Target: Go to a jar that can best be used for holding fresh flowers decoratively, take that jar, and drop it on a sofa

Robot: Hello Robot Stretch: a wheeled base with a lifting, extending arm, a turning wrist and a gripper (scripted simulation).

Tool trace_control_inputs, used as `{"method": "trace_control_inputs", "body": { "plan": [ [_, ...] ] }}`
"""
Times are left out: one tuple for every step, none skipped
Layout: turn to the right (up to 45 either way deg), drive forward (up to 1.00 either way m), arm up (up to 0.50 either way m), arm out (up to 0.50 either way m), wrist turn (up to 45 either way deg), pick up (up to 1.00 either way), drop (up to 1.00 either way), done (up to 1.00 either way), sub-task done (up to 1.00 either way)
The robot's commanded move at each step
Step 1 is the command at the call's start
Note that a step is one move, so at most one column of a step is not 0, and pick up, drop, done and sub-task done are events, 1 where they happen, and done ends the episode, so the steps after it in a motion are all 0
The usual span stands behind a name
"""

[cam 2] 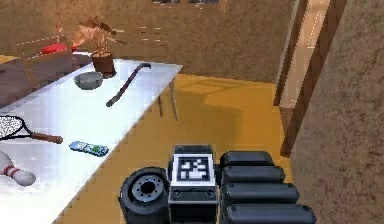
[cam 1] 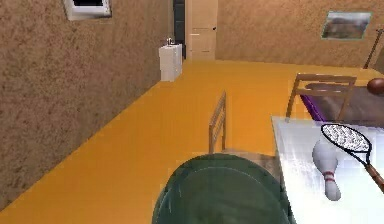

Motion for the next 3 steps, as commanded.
{"method": "trace_control_inputs", "body": {
  "plan": [
    [-36.0, 0.0, 0.0, 0.0, 0.0, 0.0, 0.0, 0.0, 0.0],
    [0.0, 0.85, 0.0, 0.0, 0.0, 0.0, 0.0, 0.0, 0.0],
    [36.0, 0.0, 0.0, 0.0, 0.0, 0.0, 0.0, 0.0, 0.0]
  ]
}}
